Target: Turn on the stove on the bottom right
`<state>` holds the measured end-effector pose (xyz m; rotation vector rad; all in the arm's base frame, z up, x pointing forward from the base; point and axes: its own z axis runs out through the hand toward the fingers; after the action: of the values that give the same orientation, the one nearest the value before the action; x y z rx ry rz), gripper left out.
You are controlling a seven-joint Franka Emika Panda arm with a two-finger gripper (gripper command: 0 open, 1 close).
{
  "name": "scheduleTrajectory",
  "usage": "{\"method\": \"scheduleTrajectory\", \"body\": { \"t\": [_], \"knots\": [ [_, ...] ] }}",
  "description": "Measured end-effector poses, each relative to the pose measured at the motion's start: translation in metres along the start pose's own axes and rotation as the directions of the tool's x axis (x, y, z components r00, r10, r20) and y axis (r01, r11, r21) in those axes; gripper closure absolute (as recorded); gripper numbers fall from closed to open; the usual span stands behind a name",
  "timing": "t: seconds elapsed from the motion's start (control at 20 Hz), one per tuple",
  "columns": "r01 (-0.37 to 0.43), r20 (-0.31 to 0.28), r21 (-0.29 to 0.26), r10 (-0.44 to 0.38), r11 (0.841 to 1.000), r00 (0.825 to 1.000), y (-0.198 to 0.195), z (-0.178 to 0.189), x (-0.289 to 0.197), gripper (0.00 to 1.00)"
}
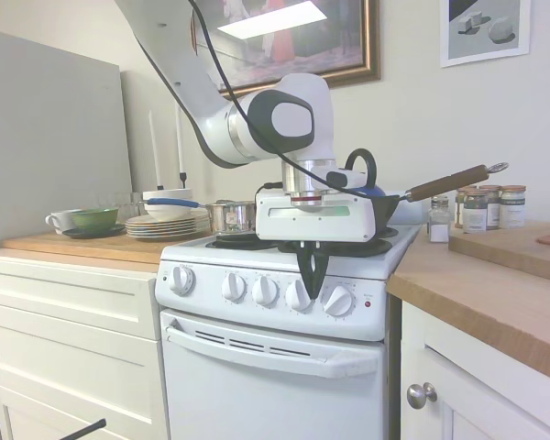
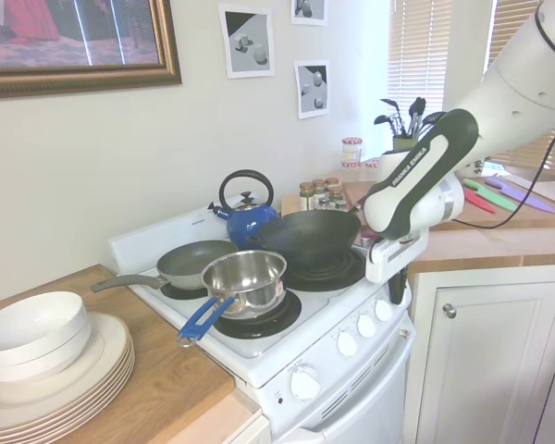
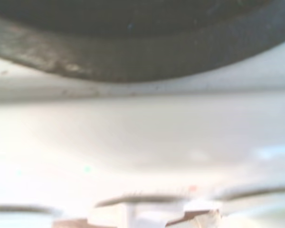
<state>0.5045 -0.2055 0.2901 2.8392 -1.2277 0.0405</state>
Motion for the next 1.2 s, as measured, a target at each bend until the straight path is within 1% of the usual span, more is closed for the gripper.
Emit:
{"method": "scheduleTrajectory", "body": {
  "t": [0.25, 0.3, 0.45, 0.6, 1.2],
  "knots": [
    [0.004, 0.008, 0.007, -0.004, 1.0, 1.0, 0.003, -0.003, -0.012, 1.0],
    [0.004, 0.01, 0.009, -0.004, 1.0, 1.0, 0.003, -0.004, -0.014, 0.0],
    [0.002, 0.022, 0.018, -0.003, 1.0, 1.0, 0.001, -0.008, -0.02, 0.0],
    [-0.003, 0.022, 0.028, 0.002, 1.0, 1.0, 0.0, -0.013, -0.023, 0.0],
    [-0.011, 0.026, 0.038, 0.01, 0.999, 1.0, 0.003, -0.021, -0.029, 0.0]
  ]
}}
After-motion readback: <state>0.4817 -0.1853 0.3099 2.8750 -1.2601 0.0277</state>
